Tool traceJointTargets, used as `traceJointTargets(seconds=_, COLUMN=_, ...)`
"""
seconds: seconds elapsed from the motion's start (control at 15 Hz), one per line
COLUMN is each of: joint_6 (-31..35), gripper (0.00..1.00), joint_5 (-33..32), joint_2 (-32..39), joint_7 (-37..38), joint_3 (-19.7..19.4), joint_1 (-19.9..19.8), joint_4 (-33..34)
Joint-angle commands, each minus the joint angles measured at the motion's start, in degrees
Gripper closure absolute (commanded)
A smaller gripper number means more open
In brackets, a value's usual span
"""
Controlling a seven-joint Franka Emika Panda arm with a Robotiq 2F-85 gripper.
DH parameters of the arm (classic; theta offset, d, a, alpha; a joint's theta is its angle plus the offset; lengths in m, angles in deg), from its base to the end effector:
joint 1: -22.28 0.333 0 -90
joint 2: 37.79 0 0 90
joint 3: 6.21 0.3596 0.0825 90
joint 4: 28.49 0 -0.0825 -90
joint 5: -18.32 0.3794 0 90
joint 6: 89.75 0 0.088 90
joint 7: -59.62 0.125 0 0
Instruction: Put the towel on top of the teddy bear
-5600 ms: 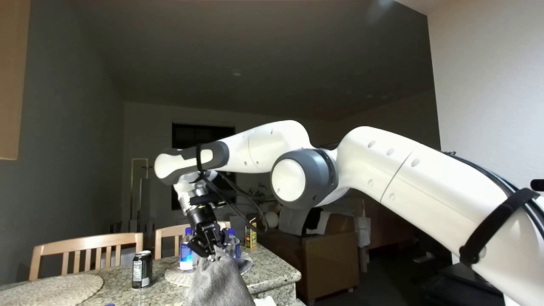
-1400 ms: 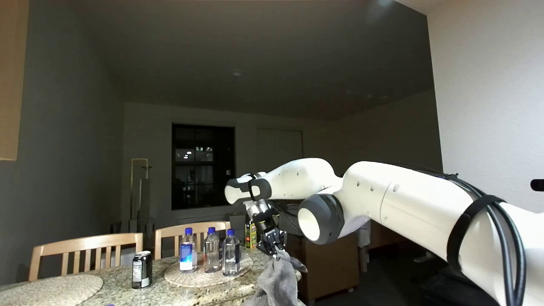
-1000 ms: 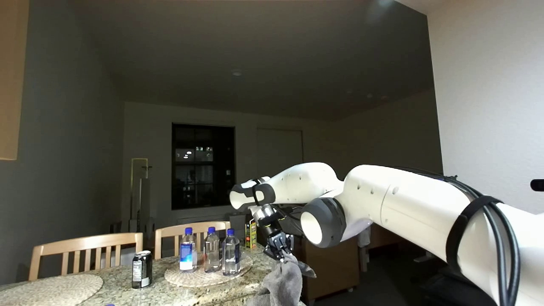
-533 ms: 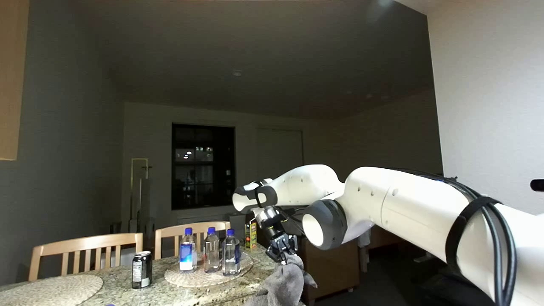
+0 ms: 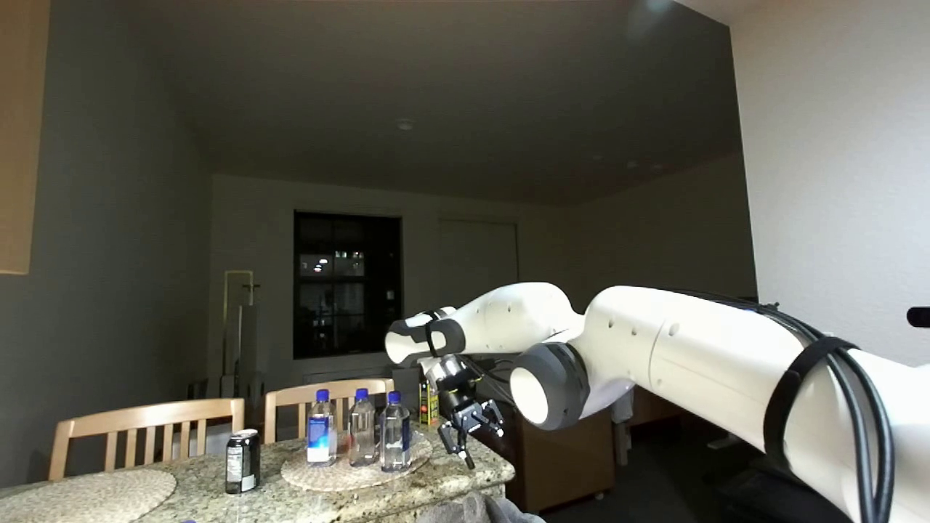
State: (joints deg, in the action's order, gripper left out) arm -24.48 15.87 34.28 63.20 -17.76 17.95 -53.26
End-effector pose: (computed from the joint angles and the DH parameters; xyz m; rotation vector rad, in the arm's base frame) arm 0.7538 -0.1265 0.2568 2.7997 -0.3685 -0.8015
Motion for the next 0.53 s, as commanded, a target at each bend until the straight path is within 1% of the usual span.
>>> traceJointTargets(seconds=0.0, joint_6=-0.14, gripper=0.00, joint_5=-0.37, joint_2=-1.11, joint_7=-3.78, joint_3=0.40, joint_1=0.91, joint_4=-1.10)
traceJointTargets(seconds=0.27, joint_6=-1.14, gripper=0.00, joint_5=-0.68, joint_2=-1.89, joint_7=-6.49, joint_3=0.19, joint_1=1.87, joint_4=-0.95)
traceJointTargets(seconds=0.47, joint_6=-0.72, gripper=0.00, joint_5=-0.45, joint_2=-2.92, joint_7=-7.26, joint_3=0.27, joint_1=2.35, joint_4=0.38)
